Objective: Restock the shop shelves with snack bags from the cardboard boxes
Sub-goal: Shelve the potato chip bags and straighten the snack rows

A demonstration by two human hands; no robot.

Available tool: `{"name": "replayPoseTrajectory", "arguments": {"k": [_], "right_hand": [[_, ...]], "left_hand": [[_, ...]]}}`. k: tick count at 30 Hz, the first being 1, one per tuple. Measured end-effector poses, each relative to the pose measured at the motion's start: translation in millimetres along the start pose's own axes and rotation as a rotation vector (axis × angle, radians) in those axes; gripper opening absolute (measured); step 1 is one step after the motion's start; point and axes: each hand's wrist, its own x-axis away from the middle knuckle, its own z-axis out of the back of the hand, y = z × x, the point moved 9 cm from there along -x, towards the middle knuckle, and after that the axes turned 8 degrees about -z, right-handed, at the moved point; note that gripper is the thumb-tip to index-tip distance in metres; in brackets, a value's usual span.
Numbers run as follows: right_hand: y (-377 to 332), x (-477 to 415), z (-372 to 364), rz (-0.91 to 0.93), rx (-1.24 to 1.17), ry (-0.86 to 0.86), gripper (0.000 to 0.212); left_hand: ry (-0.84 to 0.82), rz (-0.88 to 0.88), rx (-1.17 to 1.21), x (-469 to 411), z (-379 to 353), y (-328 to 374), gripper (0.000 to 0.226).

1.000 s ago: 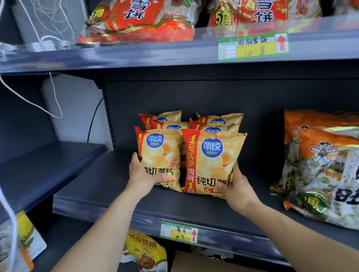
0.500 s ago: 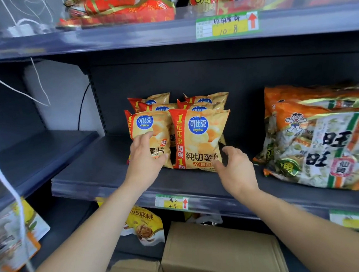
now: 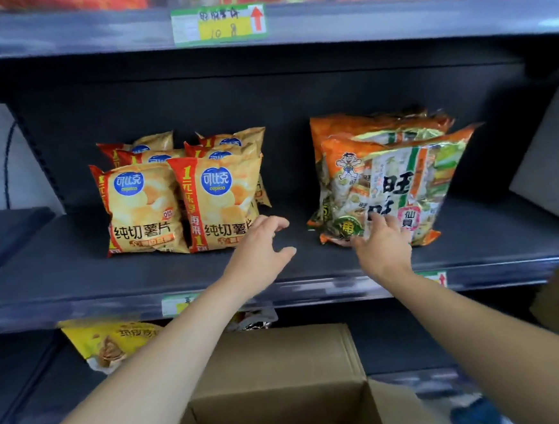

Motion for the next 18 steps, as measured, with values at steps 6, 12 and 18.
{"name": "replayPoseTrajectory", "arguments": {"k": [6, 12, 18], "right_hand": [[18.1, -36.1, -21.5, -0.060, -0.045, -0.295, 0.074], [15.0, -13.2, 6.1, 0.053, -0.034, -0.111, 0.063], [-31.7, 24.9, 44.8, 0.263, -0.044, 0.079, 0.036]], "left_hand": [[-0.032, -0.054, -0.007, -21.7, -23.2, 33.9, 0.040], [-0.050, -0.071, 0.015, -19.3, -33.6, 47.3, 0.039], [-0.027, -0.119, 0.011, -13.3, -20.6, 59.0, 0.038]]}}
